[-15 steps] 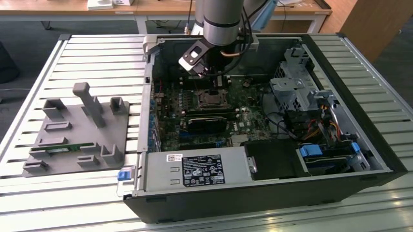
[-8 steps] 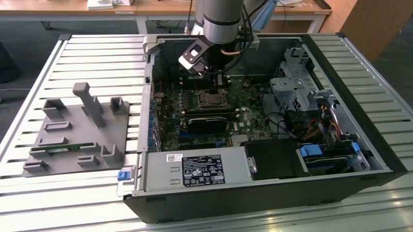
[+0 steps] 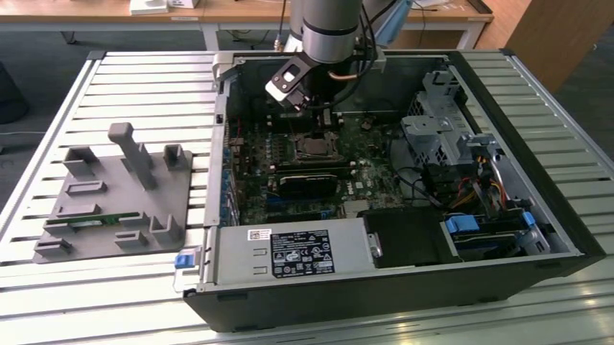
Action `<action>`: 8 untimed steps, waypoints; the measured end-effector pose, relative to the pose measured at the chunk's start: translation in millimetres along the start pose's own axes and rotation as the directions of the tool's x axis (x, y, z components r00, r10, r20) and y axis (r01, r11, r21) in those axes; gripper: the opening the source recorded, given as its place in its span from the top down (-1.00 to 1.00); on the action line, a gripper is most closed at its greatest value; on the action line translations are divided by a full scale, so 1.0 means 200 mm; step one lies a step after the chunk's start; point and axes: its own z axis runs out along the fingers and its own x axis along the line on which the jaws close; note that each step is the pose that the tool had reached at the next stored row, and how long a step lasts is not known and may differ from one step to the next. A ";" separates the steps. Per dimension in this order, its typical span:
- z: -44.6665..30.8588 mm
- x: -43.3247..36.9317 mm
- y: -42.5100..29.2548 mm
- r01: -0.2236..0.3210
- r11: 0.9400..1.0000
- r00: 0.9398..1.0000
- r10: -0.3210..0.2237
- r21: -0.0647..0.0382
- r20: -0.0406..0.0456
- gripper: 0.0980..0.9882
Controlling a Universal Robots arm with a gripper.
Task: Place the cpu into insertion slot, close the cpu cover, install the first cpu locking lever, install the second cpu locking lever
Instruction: 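Install the first cpu locking lever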
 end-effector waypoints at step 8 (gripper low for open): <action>-0.027 0.000 0.000 0.000 1.000 1.000 0.000 0.000 0.000 0.98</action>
